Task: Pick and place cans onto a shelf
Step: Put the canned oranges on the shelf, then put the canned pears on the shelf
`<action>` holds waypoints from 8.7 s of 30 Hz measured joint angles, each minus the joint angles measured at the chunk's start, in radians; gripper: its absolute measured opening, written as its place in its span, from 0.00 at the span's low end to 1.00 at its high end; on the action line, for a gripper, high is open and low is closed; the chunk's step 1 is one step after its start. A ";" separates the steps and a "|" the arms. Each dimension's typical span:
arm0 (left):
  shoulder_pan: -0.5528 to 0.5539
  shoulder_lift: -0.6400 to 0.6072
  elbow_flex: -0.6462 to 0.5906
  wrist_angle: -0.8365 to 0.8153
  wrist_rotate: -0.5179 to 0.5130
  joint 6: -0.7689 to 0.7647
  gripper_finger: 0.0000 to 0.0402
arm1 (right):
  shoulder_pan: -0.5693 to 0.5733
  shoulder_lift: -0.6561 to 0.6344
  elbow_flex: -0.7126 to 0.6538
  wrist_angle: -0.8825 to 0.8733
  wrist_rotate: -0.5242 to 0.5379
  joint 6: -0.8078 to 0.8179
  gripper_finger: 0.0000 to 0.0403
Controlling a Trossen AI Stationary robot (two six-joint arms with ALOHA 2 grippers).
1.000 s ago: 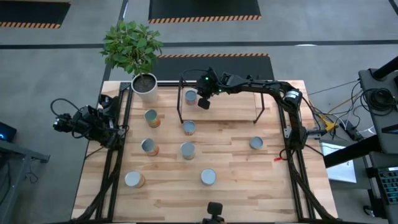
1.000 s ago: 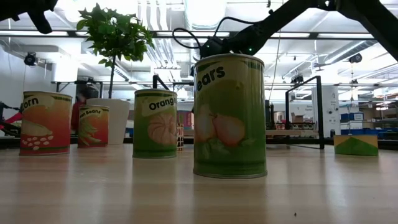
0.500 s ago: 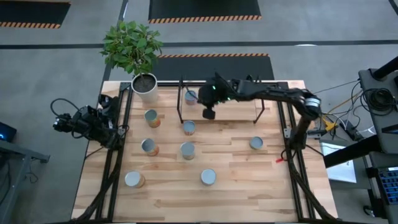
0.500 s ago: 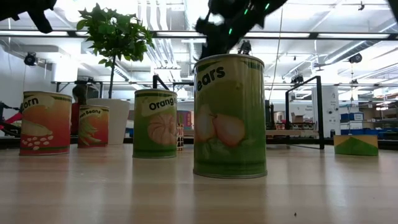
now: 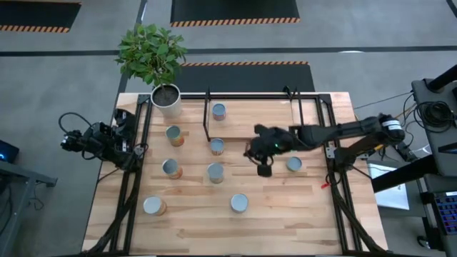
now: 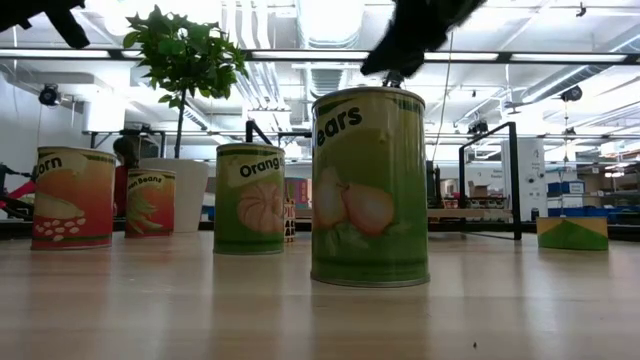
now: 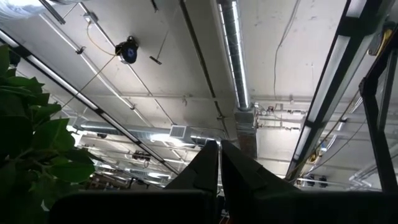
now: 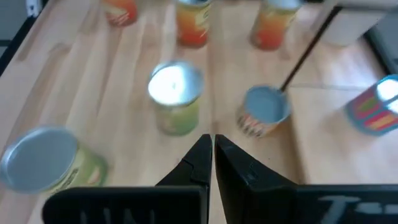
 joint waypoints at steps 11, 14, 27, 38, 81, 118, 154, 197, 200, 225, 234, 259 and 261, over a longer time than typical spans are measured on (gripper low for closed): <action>0.000 0.000 0.000 -0.009 0.000 0.000 0.00 | 0.034 0.066 -0.118 0.228 0.002 0.024 0.13; 0.000 0.000 0.000 -0.011 -0.001 0.000 0.00 | 0.034 0.107 -0.091 0.235 0.002 0.019 0.23; 0.000 0.000 0.000 -0.016 -0.002 -0.018 0.00 | 0.034 0.379 0.165 0.181 0.001 -0.082 0.80; 0.000 0.000 0.000 -0.017 -0.002 -0.018 0.00 | 0.031 0.542 0.357 0.015 -0.002 -0.140 0.94; 0.000 0.000 0.000 -0.017 -0.002 -0.018 0.00 | 0.018 0.546 0.368 0.116 -0.080 0.058 0.78; 0.000 0.000 0.000 -0.021 0.000 -0.029 0.00 | -0.660 0.163 0.009 0.052 0.077 0.085 0.78; 0.000 0.000 0.000 -0.020 -0.002 -0.018 0.00 | -0.666 0.025 0.000 0.036 0.077 0.081 0.90; -0.018 0.925 0.542 -0.493 0.305 -0.468 0.00 | 0.470 -0.171 -0.245 0.043 0.344 0.307 0.67; -0.032 1.034 0.644 -0.726 0.305 -0.556 0.00 | 0.492 -0.147 -0.257 0.060 0.344 0.313 0.61; -0.241 1.694 0.871 -0.928 0.170 -0.690 0.00 | 0.624 0.272 -0.260 0.460 0.346 0.319 0.02; -0.229 1.760 0.870 -0.888 -0.068 -0.689 0.00 | 0.612 0.350 -0.246 0.598 0.393 0.212 0.02; -0.217 1.769 0.869 -0.778 -0.048 -0.644 0.00 | 0.570 0.291 -0.248 0.473 0.579 0.173 0.02; -0.217 1.769 0.869 -0.775 -0.035 -0.645 0.00 | 0.570 0.274 -0.249 0.446 0.587 0.180 0.02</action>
